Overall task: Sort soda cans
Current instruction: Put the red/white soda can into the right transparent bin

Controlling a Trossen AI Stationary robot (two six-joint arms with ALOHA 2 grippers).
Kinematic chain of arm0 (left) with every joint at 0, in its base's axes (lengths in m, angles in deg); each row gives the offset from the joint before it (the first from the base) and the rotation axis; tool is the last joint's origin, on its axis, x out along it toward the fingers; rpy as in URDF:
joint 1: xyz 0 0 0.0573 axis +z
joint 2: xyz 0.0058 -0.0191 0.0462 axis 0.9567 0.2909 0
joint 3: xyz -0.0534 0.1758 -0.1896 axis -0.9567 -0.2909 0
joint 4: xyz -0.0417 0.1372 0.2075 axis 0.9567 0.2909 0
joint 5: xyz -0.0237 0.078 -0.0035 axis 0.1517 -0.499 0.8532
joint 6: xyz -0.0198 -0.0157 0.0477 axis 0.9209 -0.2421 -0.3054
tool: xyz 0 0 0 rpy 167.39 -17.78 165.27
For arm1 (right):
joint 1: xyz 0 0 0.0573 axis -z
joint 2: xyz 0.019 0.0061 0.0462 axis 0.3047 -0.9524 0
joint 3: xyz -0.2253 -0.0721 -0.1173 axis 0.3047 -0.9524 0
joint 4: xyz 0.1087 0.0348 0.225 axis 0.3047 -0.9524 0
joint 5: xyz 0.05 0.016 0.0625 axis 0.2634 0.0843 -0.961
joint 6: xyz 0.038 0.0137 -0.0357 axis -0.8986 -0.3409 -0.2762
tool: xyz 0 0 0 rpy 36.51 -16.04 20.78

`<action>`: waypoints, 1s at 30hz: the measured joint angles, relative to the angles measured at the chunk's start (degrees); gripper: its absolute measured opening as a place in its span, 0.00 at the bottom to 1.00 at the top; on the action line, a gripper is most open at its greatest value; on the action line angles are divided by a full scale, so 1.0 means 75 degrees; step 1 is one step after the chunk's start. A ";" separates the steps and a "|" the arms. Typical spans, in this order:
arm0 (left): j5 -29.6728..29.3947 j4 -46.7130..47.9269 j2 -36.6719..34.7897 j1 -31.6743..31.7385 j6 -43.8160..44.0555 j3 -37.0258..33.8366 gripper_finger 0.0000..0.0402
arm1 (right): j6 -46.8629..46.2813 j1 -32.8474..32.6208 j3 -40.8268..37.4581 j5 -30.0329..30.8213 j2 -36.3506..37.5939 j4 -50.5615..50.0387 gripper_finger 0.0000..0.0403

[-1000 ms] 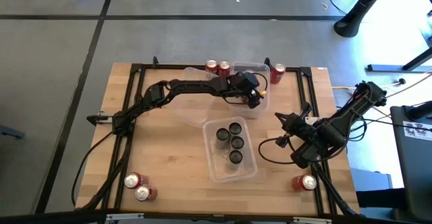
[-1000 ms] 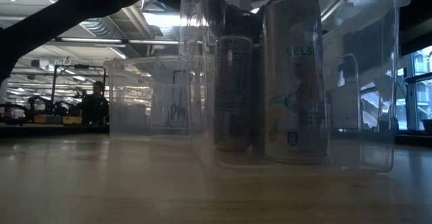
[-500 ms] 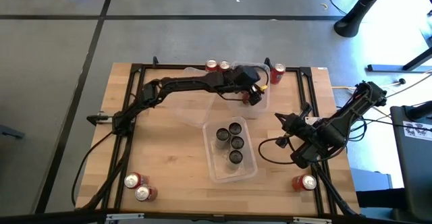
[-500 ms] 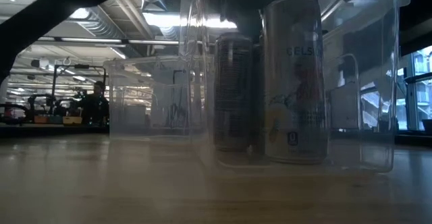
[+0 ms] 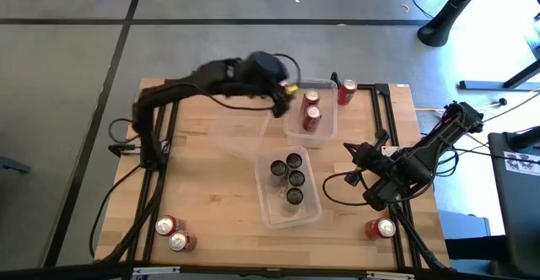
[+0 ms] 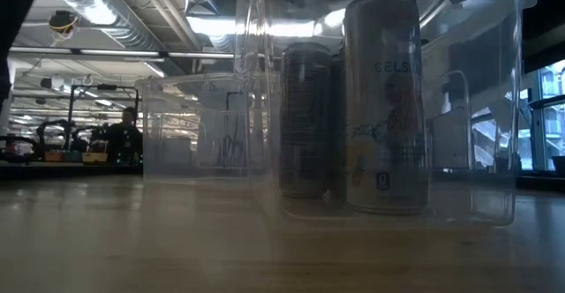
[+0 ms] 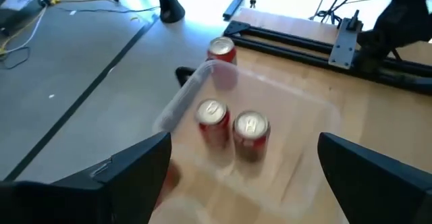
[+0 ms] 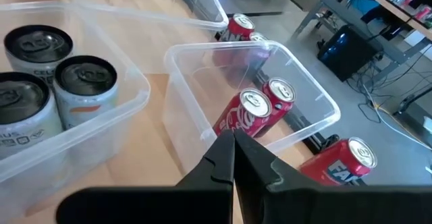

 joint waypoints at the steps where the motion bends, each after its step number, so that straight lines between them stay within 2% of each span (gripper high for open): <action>1: -0.0021 0.0266 -0.0251 0.0002 0.0055 0.0000 0.90 | 0.0000 0.0000 0.0000 0.0003 0.0000 0.0010 0.01; 7: -0.0557 0.1479 -0.1026 0.0059 0.0140 0.0000 0.90 | 0.0000 0.0000 0.0000 0.0004 0.0000 0.0018 0.01; 15: -0.0567 0.1739 -0.1006 0.0727 -0.0126 -0.0114 0.90 | 0.0000 0.0000 0.0000 0.0006 0.0000 0.0009 0.01; 25: 0.0946 0.0348 -0.0441 0.1862 -0.1301 -0.1425 0.90 | 0.0003 0.0000 0.0000 0.0013 0.0000 -0.0001 0.01; 30: 0.1603 -0.0434 0.0164 0.2258 -0.1741 -0.1594 0.90 | 0.0022 0.0000 0.0000 0.0122 0.0000 -0.0009 0.01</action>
